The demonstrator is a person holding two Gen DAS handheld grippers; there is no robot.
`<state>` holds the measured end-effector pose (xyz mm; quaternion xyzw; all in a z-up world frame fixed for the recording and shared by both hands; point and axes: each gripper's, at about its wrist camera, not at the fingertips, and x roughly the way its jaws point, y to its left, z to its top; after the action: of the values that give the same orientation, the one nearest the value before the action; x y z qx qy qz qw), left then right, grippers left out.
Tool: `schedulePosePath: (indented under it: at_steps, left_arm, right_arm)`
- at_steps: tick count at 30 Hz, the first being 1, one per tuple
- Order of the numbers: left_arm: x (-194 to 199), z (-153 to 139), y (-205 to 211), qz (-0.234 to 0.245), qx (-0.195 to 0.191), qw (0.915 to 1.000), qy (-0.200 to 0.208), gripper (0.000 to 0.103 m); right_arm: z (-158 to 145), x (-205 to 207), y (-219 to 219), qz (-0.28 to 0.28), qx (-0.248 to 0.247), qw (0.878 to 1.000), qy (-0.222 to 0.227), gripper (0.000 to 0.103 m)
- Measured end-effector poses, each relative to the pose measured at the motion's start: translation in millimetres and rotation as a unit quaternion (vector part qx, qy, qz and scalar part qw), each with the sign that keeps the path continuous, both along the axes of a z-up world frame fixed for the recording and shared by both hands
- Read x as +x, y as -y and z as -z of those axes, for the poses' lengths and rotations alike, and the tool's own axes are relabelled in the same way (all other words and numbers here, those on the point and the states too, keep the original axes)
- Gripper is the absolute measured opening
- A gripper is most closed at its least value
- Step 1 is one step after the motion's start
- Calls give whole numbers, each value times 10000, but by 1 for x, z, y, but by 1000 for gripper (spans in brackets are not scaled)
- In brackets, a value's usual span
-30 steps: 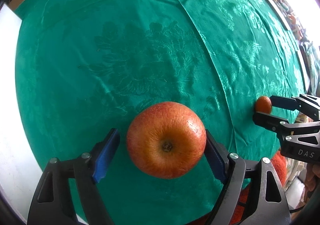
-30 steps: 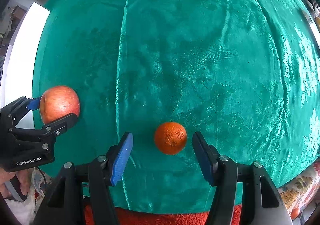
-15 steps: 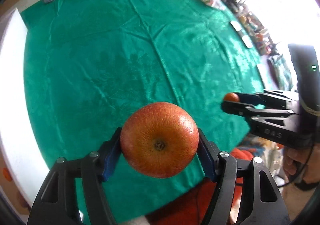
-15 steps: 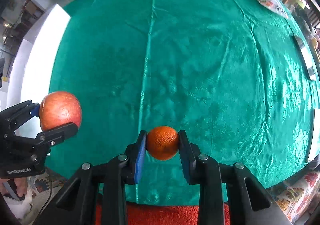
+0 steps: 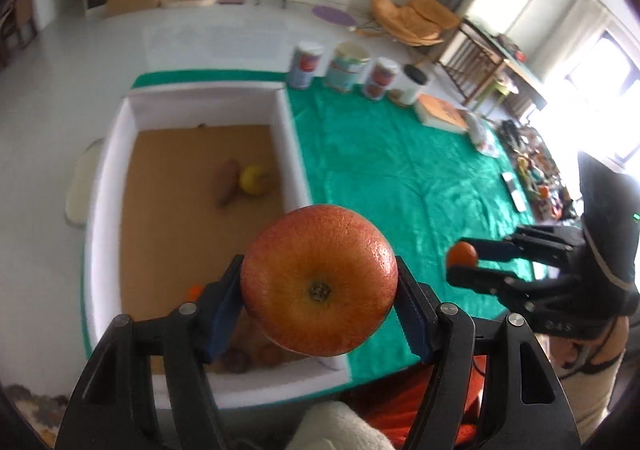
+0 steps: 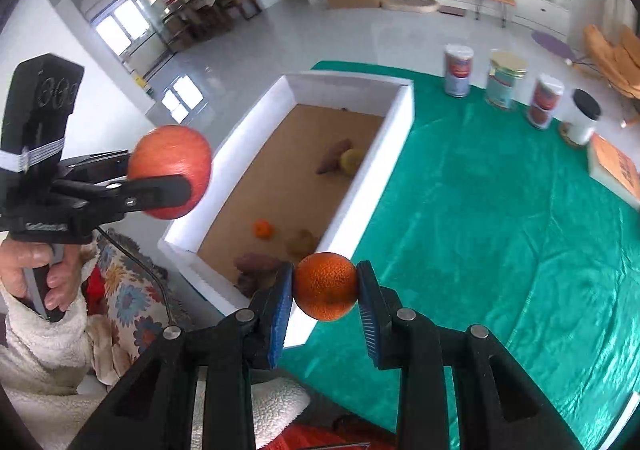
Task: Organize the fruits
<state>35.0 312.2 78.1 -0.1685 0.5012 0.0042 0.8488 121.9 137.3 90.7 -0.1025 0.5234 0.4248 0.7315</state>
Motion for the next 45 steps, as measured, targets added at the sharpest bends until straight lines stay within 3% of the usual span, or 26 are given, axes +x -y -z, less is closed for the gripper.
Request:
schedulePosePath:
  at_steps: [5, 9, 16, 17, 19, 21, 23, 25, 26, 28, 30, 32, 35, 38, 39, 42, 45]
  left_arm:
    - [25, 103, -61, -779, -21, 9944, -715, 70]
    - [43, 159, -87, -1094, -47, 9879, -1098, 70]
    - [54, 199, -98, -1213, -43, 9827, -1402, 71]
    - [56, 202, -96, -1215, -10, 9822, -1432, 71]
    - [58, 206, -95, -1225, 43, 9810, -1506, 71]
    - [58, 206, -90, -1252, 131, 9805, -1512, 71]
    - [57, 192, -84, -1324, 349, 9829, -1233, 73]
    - [51, 169, -82, -1423, 536, 9844, -883, 92]
    - [46, 156, -82, -1454, 565, 9854, -689, 97]
    - [35, 132, -80, -1475, 651, 9862, -372, 98]
    - [19, 108, -73, -1530, 864, 9844, -54, 98]
    - [-1, 84, -62, -1723, 1347, 9755, 231, 98]
    - [-33, 53, -35, -2053, 2389, 9481, 431, 99]
    - [-58, 40, -13, -2273, 2832, 9301, 558, 102]
    - [-66, 39, -9, -2366, 2789, 9287, 608, 102]
    - [-82, 43, -12, -2292, 2387, 9416, 621, 102]
    - [-94, 42, -17, -2436, 2552, 9342, 528, 102]
  right_arm:
    - [59, 11, -86, -181, -414, 9990, 35, 31]
    - [109, 29, -128, -167, -848, 9958, 306, 32]
    - [158, 43, -151, -178, -1299, 9907, 358, 35]
    - [160, 43, -151, -192, -1310, 9906, 355, 37]
    - [158, 44, -149, -147, -1239, 9914, 388, 51]
    - [149, 41, -147, -110, -1065, 9933, 435, 63]
    - [139, 41, -144, -58, -924, 9943, 532, 72]
    - [126, 39, -138, 9, -852, 9944, 622, 79]
    - [119, 38, -133, 48, -813, 9945, 651, 81]
    - [104, 36, -122, 129, -785, 9941, 734, 92]
    - [91, 32, -112, 179, -832, 9927, 856, 94]
    - [77, 23, -100, 196, -834, 9916, 974, 98]
    - [62, 6, -84, 180, -791, 9897, 1176, 100]
    - [54, -8, -73, 220, -641, 9907, 1177, 100]
    - [52, -14, -71, 232, -601, 9913, 1152, 100]
    - [49, -28, -69, 263, -518, 9924, 1088, 100]
    - [47, -38, -70, 292, -492, 9933, 1002, 100]
